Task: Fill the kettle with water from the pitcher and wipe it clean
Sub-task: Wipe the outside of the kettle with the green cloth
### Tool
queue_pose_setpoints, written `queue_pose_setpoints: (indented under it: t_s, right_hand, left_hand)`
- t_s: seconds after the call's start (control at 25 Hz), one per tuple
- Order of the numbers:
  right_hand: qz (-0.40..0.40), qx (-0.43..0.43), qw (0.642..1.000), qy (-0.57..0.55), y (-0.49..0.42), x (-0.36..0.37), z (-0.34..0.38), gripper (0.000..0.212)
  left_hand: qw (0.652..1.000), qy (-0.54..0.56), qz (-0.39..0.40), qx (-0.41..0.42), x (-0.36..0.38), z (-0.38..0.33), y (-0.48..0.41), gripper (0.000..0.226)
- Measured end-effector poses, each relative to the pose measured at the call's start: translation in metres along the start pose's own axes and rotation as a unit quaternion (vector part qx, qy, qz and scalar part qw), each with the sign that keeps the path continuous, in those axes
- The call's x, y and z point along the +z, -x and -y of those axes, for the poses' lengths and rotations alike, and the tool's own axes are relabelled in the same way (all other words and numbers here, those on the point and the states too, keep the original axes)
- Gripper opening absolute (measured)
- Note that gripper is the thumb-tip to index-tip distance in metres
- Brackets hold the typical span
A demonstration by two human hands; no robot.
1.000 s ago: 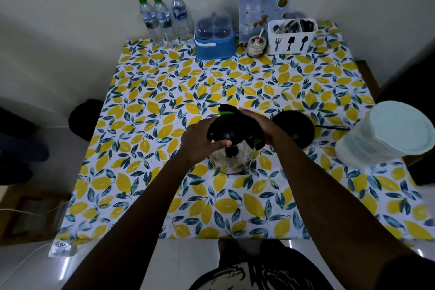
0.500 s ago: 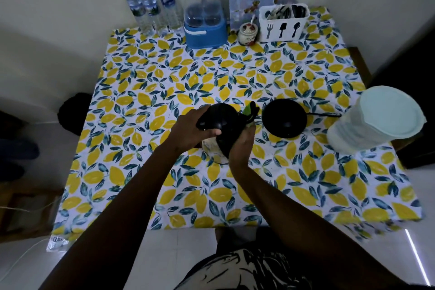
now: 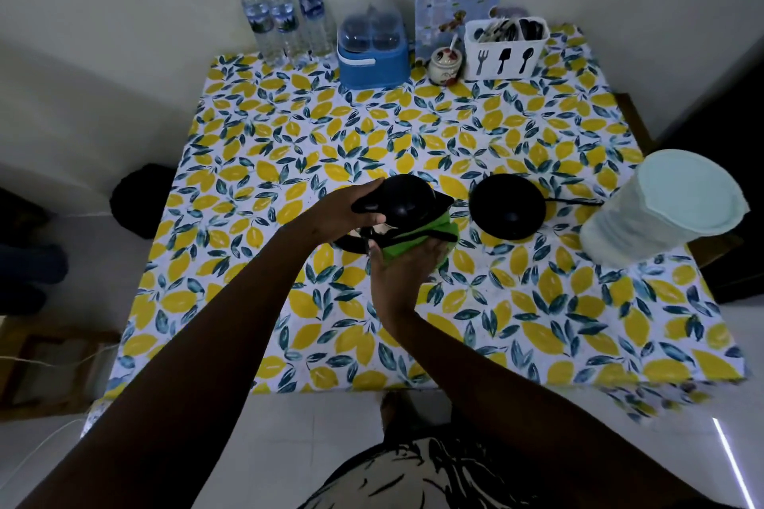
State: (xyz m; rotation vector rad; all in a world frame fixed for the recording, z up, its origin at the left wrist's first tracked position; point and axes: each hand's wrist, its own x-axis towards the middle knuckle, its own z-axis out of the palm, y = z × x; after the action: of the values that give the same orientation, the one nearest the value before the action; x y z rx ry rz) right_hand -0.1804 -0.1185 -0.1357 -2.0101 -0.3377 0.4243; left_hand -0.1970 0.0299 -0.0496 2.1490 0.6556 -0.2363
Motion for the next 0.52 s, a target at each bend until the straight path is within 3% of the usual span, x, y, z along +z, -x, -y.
queue_pose_setpoints:
  t_s: [0.2,0.32,0.4,0.52]
  right_hand:
    - [0.023,0.006,1.0,0.015,-0.008,0.005,-0.04,0.111]
    - [0.066,0.01,0.997,0.025,-0.008,-0.009,-0.07,0.086]
    - [0.065,-0.008,0.998,0.006,-0.013,-0.023,-0.075,0.069]
    - [0.036,-0.046,0.998,-0.017,-0.022,-0.044,-0.072,0.061]
  left_hand:
    - [0.999,-0.032,0.004,0.024,-0.004,0.01,-0.003,0.074]
    - [0.999,-0.023,-0.016,0.027,-0.002,0.011,-0.003,0.075]
    - [0.997,0.008,-0.069,0.027,0.005,0.015,0.006,0.073]
    - [0.974,0.09,-0.205,0.035,0.03,0.024,0.024,0.049]
